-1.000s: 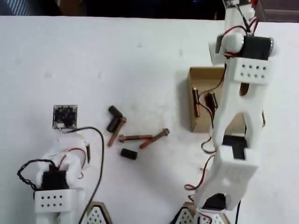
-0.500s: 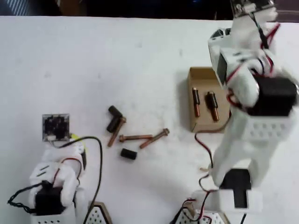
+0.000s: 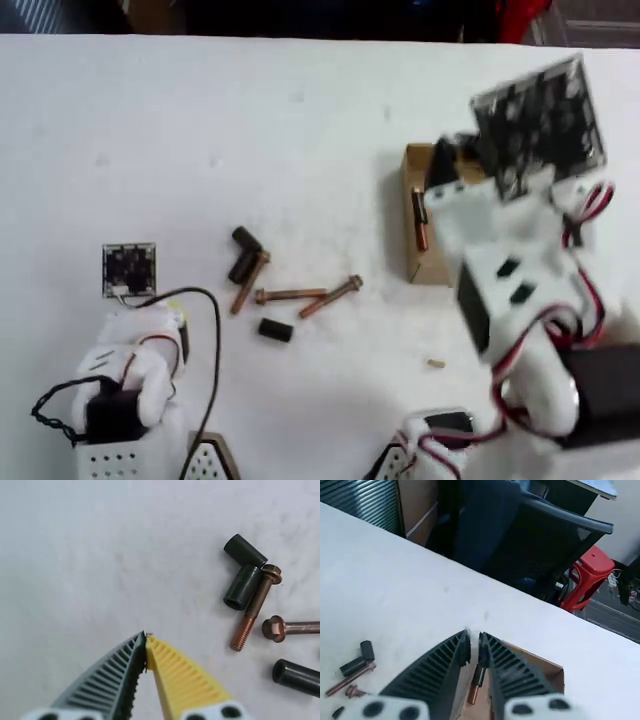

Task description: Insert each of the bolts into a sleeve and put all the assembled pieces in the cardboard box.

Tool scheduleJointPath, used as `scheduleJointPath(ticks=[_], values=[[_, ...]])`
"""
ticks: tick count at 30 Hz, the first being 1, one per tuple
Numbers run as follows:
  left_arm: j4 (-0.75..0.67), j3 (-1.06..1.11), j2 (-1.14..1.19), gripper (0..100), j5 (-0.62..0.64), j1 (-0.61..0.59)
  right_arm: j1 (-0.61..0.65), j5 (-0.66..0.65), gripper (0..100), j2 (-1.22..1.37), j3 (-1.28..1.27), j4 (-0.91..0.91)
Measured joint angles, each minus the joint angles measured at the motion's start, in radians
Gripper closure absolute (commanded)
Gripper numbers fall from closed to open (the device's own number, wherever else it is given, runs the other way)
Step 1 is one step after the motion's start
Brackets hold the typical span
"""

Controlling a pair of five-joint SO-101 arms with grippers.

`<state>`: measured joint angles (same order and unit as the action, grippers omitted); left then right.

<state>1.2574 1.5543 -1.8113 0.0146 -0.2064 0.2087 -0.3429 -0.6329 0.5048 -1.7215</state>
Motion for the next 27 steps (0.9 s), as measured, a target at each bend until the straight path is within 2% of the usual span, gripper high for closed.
scheduleJointPath(ticks=[12, 23, 27], values=[[0.000, 0.060, 0.005, 98, -0.003, 0.000, 0.163, 0.000, 98.1, -0.269, -0.560, 0.025], [0.000, 0.060, 0.005, 98, -0.003, 0.000, 0.196, 0.000, 98.1, -0.535, -1.008, 0.224], [0.000, 0.060, 0.005, 98, -0.003, 0.000, 0.193, 0.000, 98.1, -0.615, -1.188, 0.347]])
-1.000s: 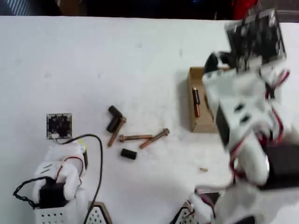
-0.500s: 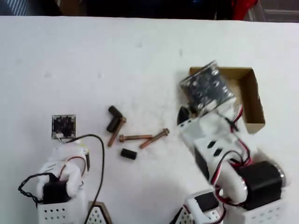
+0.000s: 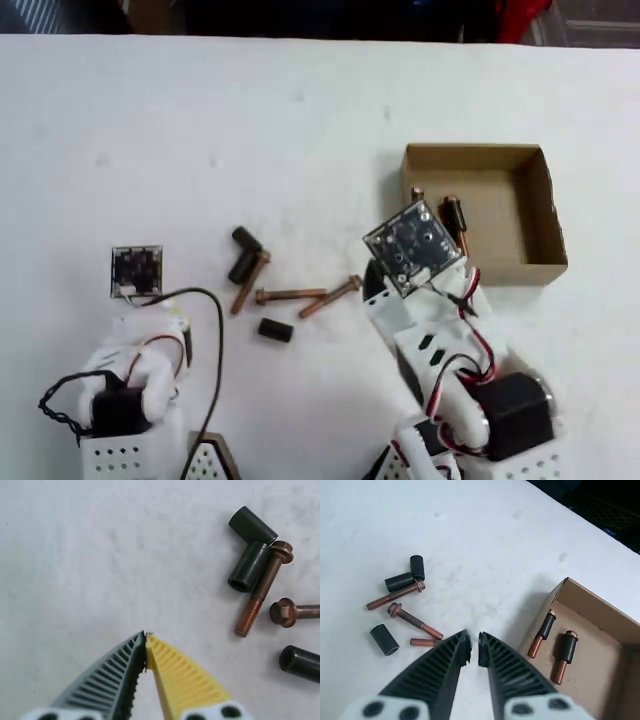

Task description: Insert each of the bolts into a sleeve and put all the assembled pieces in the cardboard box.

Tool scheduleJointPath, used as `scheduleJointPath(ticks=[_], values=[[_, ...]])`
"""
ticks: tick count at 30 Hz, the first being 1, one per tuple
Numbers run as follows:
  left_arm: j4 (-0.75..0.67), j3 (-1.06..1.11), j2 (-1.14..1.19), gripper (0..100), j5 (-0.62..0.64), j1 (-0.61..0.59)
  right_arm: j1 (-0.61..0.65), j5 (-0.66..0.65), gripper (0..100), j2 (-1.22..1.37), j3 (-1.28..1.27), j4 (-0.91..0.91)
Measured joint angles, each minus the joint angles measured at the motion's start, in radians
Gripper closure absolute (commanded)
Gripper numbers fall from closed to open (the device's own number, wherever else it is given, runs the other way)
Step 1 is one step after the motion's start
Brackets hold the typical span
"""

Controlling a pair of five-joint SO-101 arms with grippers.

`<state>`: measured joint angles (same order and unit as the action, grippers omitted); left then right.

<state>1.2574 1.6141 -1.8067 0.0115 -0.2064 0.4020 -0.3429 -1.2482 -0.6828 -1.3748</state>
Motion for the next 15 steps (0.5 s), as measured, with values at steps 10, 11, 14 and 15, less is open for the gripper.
scheduleJointPath(ticks=[10, 11, 14, 15], values=[[-0.095, 0.074, 0.011, 98, 0.000, 0.000, 0.000, 0.143, 98.1, -0.141, -0.388, 0.330], [-0.095, 0.074, 0.011, 98, 0.000, 0.000, 0.000, 0.149, 98.1, -0.150, -0.402, 0.336], [-0.095, 0.074, 0.011, 98, 0.000, 0.000, 0.000, 0.153, 98.1, -0.180, -0.448, 0.348], [-0.095, 0.074, 0.011, 98, 0.000, 0.000, 0.000, 0.157, 98.1, -0.187, -0.468, 0.350]])
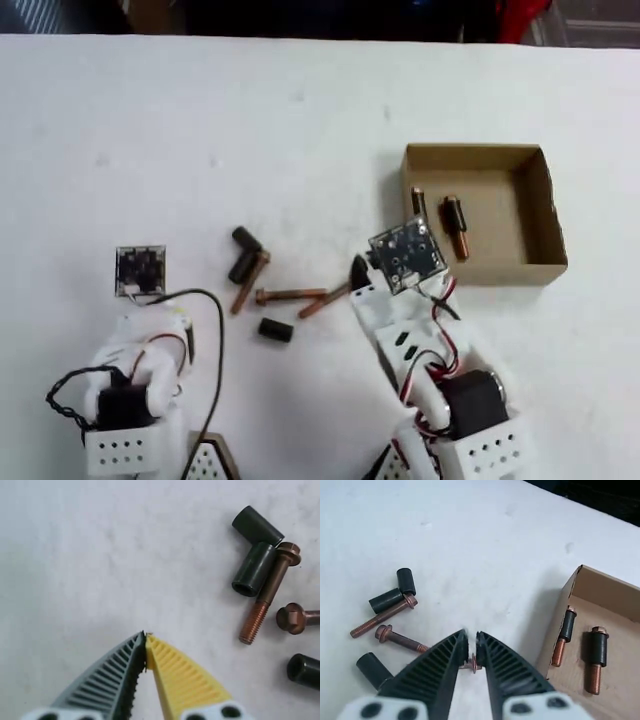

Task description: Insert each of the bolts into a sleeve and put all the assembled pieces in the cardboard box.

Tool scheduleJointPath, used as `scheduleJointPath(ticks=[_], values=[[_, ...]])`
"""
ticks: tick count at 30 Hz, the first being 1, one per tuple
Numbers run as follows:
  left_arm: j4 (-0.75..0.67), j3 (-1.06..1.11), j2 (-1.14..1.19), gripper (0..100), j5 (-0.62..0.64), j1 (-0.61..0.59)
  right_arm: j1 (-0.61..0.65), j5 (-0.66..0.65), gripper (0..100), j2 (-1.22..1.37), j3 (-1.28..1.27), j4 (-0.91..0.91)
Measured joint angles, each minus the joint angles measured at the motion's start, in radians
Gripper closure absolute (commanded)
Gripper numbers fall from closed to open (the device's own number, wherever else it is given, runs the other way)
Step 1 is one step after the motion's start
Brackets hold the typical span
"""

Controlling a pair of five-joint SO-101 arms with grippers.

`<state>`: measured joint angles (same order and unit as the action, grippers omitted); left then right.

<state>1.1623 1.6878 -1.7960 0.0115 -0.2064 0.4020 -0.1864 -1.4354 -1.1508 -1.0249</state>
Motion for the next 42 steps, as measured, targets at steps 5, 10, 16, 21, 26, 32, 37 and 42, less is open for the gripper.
scheduleJointPath(ticks=[5, 10, 16, 21, 26, 32, 37, 42], values=[[0.000, 0.000, 0.000, 98, 0.000, 0.000, 0.000, 0.000, 98.1, -0.032, -0.046, 0.000], [0.000, 0.000, 0.000, 98, 0.000, 0.000, 0.000, 0.002, 98.1, -0.051, -0.078, 0.000], [0.000, 0.000, 0.000, 98, 0.000, 0.000, 0.000, 0.002, 98.1, -0.052, -0.078, 0.000], [0.000, 0.000, 0.000, 98, 0.000, 0.000, 0.000, 0.002, 98.1, -0.052, -0.107, 0.000], [0.000, 0.000, 0.000, 98, 0.000, 0.000, 0.000, 0.002, 98.1, -0.054, -0.117, 0.000], [0.000, 0.008, 0.000, 98, 0.000, 0.000, 0.000, 0.002, 98.1, -0.054, -0.117, 0.000], [0.000, 0.008, 0.000, 98, 0.000, 0.000, 0.000, 0.002, 98.1, -0.054, -0.117, 0.000], [0.000, 0.008, 0.000, 98, 0.000, 0.000, 0.000, 0.002, 98.1, -0.054, -0.117, 0.000]])
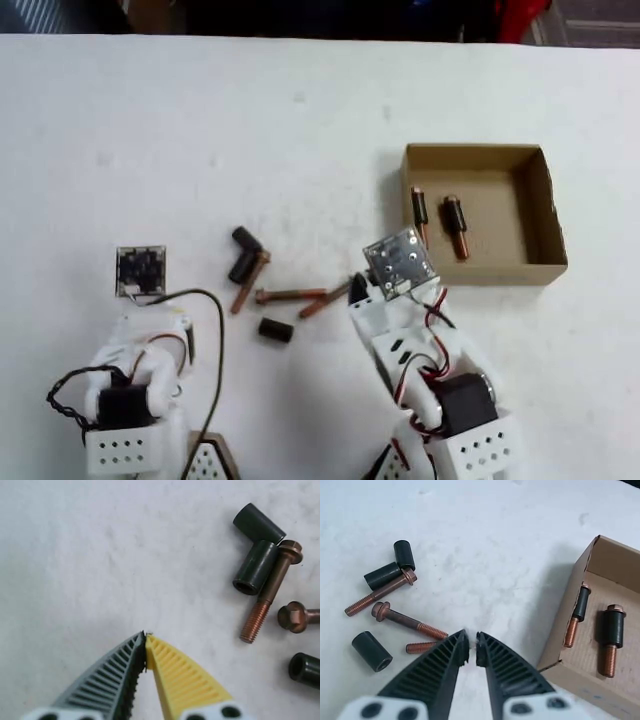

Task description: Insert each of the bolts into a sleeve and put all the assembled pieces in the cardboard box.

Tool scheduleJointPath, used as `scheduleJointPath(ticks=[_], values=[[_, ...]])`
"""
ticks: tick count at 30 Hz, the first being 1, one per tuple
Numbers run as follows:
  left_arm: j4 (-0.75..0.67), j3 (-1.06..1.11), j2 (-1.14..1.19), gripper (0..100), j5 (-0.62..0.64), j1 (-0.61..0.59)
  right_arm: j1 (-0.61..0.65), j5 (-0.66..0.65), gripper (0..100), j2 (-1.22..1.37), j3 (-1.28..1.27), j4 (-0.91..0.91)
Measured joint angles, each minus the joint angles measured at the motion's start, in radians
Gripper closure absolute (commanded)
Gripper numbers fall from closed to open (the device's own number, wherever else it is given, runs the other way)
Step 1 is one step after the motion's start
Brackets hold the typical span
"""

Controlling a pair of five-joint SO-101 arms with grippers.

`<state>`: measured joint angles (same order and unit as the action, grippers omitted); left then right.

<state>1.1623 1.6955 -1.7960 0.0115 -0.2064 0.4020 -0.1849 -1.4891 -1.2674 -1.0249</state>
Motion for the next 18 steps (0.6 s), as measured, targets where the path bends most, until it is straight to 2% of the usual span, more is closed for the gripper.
scheduleJointPath(ticks=[18], values=[[0.000, 0.000, 0.000, 98, 0.000, 0.000, 0.000, -0.011, 98.2, 0.002, 0.078, -0.009]])
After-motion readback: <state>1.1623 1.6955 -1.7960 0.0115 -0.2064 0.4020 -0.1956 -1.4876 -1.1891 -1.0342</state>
